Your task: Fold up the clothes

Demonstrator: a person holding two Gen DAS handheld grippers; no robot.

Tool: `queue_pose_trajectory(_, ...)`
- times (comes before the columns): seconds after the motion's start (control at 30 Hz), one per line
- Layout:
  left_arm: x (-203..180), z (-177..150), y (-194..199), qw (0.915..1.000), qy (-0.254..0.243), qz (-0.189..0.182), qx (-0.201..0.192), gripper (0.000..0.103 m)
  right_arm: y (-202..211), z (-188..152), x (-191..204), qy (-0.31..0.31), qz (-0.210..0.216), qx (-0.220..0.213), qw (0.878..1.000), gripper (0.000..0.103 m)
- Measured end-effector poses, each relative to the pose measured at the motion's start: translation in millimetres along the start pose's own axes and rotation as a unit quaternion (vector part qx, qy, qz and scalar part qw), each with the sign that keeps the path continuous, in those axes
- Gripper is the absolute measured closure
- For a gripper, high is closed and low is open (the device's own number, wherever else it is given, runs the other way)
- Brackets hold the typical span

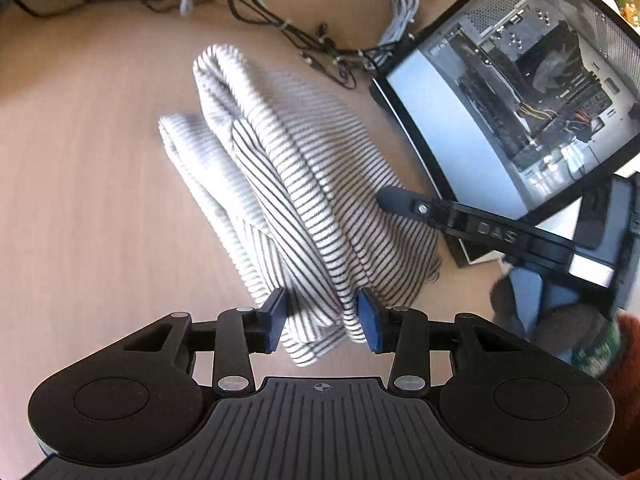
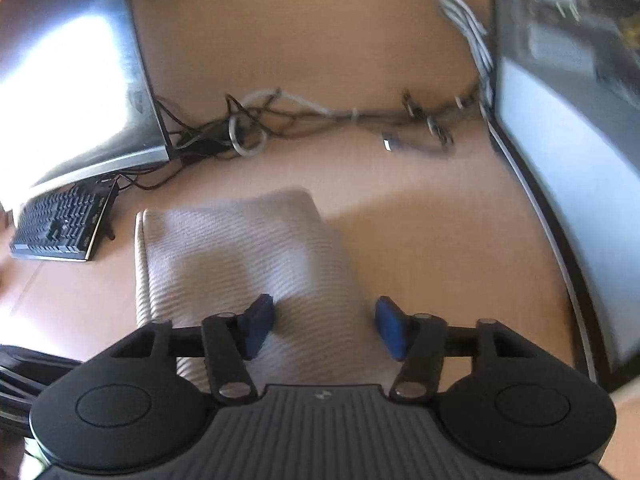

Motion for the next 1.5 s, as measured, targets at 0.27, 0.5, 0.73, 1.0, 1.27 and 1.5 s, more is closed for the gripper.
queue_pose_trajectory(0.27,-23.9,0.3,16.3,0.9928,0.016,0.101,-0.062,0.038,-5.9,-14.9,16.9,0.135,-0.014,0.003,0.991,0.034)
queue_pose_trajectory(0.5,-86.4,28.9,5.5,0.9581,0.025,0.252,-0.135,0.018,-10.4,-15.7,-0.7,0.192,0.048,-0.014,0.98,0.028)
queue_pose_trajectory(0.73,-92.3,28.2,-18.1,0.9405,0.068,0.306,-0.132,0.033,-4.0,-1.1,-14.6,0.244,0.116,-0.011,0.963,0.026)
queue_pose_trajectory(1.0,-72.4,14.6,7.5,0.9381,0.142,0.273,-0.158,0.031,-13.0,-16.5,-4.0,0.315,0.11,-0.02,0.942,0.015)
queue_pose_trajectory(1.27,-70.7,-11.3,21.7,0.967,0.129,0.19,-0.11,0.028,2.3,-16.1,-7.4,0.328,0.136,-0.059,0.933,0.014)
queue_pose_trajectory(1.5,-35.0,-36.0,35.6,0.9603,0.2,0.154,-0.12,0.046,13.8,-41.6,20.9,0.437,0.129,-0.097,0.885,0.015)
Point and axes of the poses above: each gripper's, at about its wrist camera, not at the fingertips, and y roughly against the way its jaws point, x to its left, z to its top, the point moved 2 cm from there along -y, roughly the way its jaws point, and after that the axes turned 8 degrees about x, right-handed, at the moved point
